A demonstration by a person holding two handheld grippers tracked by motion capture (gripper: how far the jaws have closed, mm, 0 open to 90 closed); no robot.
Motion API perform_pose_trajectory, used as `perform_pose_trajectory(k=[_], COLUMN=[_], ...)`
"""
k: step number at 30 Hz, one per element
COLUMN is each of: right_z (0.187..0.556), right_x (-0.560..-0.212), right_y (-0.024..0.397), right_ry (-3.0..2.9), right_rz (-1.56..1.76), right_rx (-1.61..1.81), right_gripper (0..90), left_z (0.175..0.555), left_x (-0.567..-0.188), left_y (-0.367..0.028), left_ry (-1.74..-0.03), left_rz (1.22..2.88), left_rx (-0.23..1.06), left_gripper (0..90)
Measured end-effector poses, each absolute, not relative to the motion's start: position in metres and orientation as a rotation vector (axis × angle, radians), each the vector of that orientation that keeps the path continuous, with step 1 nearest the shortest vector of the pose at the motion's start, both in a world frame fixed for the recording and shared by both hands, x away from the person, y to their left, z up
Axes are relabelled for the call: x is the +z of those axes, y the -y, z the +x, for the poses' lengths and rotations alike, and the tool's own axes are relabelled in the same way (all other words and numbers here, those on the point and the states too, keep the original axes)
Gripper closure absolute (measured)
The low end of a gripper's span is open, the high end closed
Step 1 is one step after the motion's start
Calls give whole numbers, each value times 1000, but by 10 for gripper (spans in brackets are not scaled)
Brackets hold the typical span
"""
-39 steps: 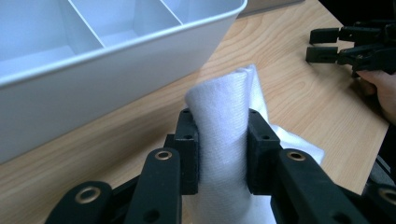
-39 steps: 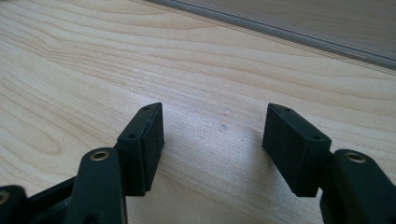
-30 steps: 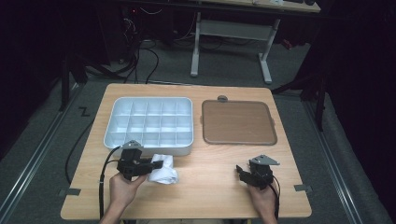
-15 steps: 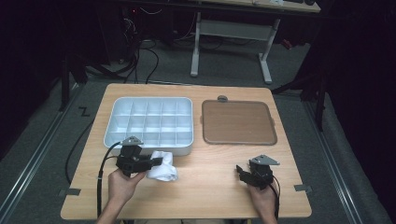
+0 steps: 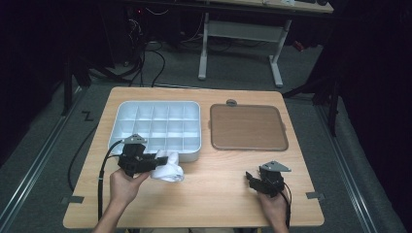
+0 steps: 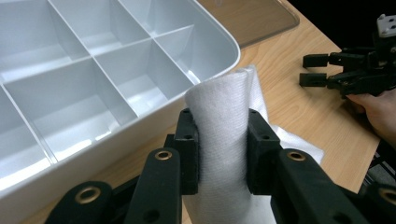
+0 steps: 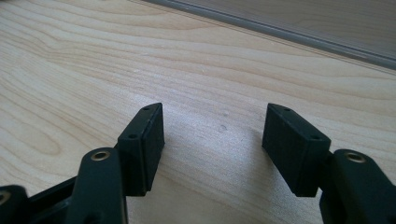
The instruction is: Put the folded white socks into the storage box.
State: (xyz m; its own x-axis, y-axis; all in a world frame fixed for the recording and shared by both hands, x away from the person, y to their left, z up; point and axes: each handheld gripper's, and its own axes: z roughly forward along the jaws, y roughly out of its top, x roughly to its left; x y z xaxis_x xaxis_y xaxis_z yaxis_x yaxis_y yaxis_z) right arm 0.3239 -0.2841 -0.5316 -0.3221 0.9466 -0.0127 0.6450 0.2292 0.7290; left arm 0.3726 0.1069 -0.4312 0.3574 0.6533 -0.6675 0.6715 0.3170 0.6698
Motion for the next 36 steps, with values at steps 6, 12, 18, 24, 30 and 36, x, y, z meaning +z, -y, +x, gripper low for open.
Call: perform_pose_trajectory(k=[6, 12, 18, 24, 30, 36], right_z=[324, 324, 324, 324, 324, 324], right_x=[-532, -532, -532, -532, -532, -532], right_y=[284, 284, 284, 283, 283, 283], right_ry=[-2048, -2048, -2048, -2045, -2046, -2054], right_rz=[1458, 1456, 1456, 1460, 1457, 1447], right_rx=[871, 871, 871, 869, 869, 872], right_gripper=[395, 395, 394, 394, 394, 392], left_z=[381, 391, 399, 409, 417, 426], left_x=[-425, -428, -417, -409, -405, -403], left_y=[-110, -108, -105, -103, -106, -110], left_ry=[-1307, -1325, -1311, -1326, -1324, -1334], left_rz=[1352, 1357, 1344, 1304, 1304, 1258], left_rx=[-66, -91, -107, -155, -109, -132], left_gripper=[710, 710, 711, 711, 711, 711])
